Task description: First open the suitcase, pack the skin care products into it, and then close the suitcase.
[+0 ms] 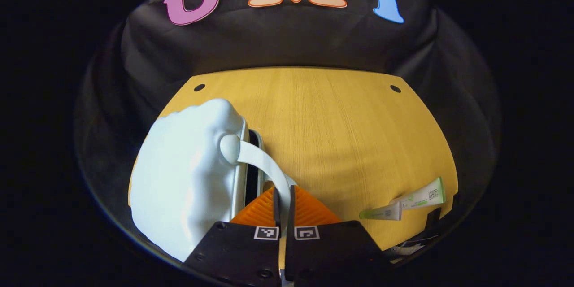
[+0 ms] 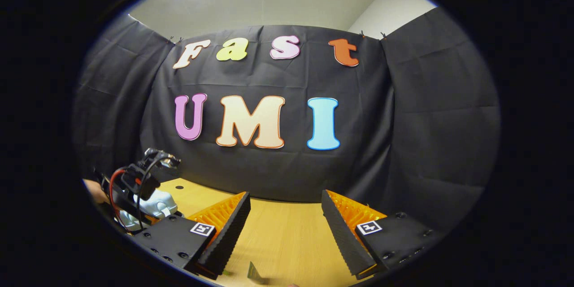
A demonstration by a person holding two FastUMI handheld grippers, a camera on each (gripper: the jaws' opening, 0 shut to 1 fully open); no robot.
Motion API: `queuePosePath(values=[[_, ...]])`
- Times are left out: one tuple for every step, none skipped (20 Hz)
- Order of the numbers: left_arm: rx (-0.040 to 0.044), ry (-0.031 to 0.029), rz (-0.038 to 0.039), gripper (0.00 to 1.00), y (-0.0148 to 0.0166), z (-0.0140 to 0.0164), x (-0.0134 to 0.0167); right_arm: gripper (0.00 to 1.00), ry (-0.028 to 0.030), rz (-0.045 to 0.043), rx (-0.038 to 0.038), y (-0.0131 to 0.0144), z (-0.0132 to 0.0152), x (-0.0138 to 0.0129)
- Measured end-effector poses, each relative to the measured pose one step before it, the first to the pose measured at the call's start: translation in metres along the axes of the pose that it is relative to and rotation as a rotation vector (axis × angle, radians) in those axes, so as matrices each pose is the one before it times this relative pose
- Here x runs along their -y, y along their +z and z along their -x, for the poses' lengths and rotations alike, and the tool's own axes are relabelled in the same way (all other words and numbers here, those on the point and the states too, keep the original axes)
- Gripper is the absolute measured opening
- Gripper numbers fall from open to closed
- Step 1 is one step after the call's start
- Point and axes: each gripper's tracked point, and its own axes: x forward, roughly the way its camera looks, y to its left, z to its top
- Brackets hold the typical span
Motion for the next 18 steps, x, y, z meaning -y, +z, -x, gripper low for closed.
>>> queuePosePath(values=[[0.01352,0.00041,0.00233,0.0,0.0057,0.00913,-0.00468,0.99,0.01144,-0.00697,-0.00043,-0.00099,-0.00049,-0.00426],[0.00976,-0.00293,-0.00029,0.0,0.0065,0.00669,-0.00074,0.99,0.00827,-0.00427,0.00114,0.00036,-0.00126,-0.00326],[0.01249,-0.00341,0.00157,0.0,0.00319,0.00224,0.00022,0.99,0.00839,-0.00358,0.00062,-0.0007,-0.00094,-0.00242],[0.00685,-0.00233,0.0048,0.0,0.00206,0.00322,-0.00153,0.99,0.00845,-0.00296,-0.0021,-0.00074,-0.00075,-0.00307],[0.00723,-0.00554,0.00387,0.0,0.00329,0.00443,-0.00131,0.99,0.00639,-0.00292,-0.00256,-0.00141,-0.00219,-0.00298],[0.01498,-0.00339,0.00559,0.0,0.00525,0.00362,-0.00249,0.99,0.00537,-0.00294,-0.00389,-0.00119,-0.00127,-0.00192],[0.01302,0.00364,-0.00023,0.0,0.00535,0.00427,-0.00407,0.99,0.00598,-0.00298,-0.00481,-0.00235,-0.00064,-0.00305],[0.01595,0.00406,-0.00671,0.0,0.00725,0.00448,-0.00363,0.99,0.00469,-0.00259,-0.00407,-0.00095,-0.00058,-0.00304],[0.02315,0.01059,-0.00956,0.0,0.00831,0.00548,-0.00678,0.99,0.00398,-0.00166,-0.0028,-0.00115,-0.00001,-0.00196],[0.02175,0.0117,-0.00794,0.0,0.00716,0.00416,-0.00809,0.98,0.00248,-0.00124,-0.00111,0.00039,-0.00063,-0.00194],[0.01623,0.01541,-0.01084,0.0,0.00663,0.00501,-0.01345,0.98,0.00079,-0.00192,-0.00106,-0.00117,0.00015,-0.00201],[0.02289,0.01681,-0.01134,0.0,0.00808,0.00434,-0.01084,0.98,-0.00056,-0.0018,-0.00132,-0.00042,0.00044,-0.0021],[0.02284,0.0246,-0.01093,0.0,0.00823,0.00606,-0.013,0.98,-0.00153,-0.00174,-0.00216,-0.0009,-0.00039,-0.00194],[0.01987,0.034,-0.01855,0.0,0.00656,0.00335,-0.01425,0.98,-0.00068,-0.00198,-0.0036,-0.00086,-0.00092,-0.00243],[0.02689,0.03506,-0.02639,0.0,0.00687,0.00398,-0.0156,0.98,-0.00151,-0.00095,-0.00281,-0.00113,-0.00018,-0.00162],[0.01926,0.03462,-0.02654,0.0,0.00532,0.00082,-0.01432,0.98,-0.00038,-0.00062,-0.00172,0.00038,-0.00066,-0.00224],[0.01283,0.03022,-0.02096,0.0,0.00371,0.00025,-0.0138,0.98,-0.00182,0.0,-0.00018,-0.00026,-0.00016,-0.00241],[0.00992,0.01733,-0.00082,0.0,0.0023,0.00164,-0.01091,0.98,-0.00453,0.00065,0.00361,0.00131,0.00012,-0.0011]])
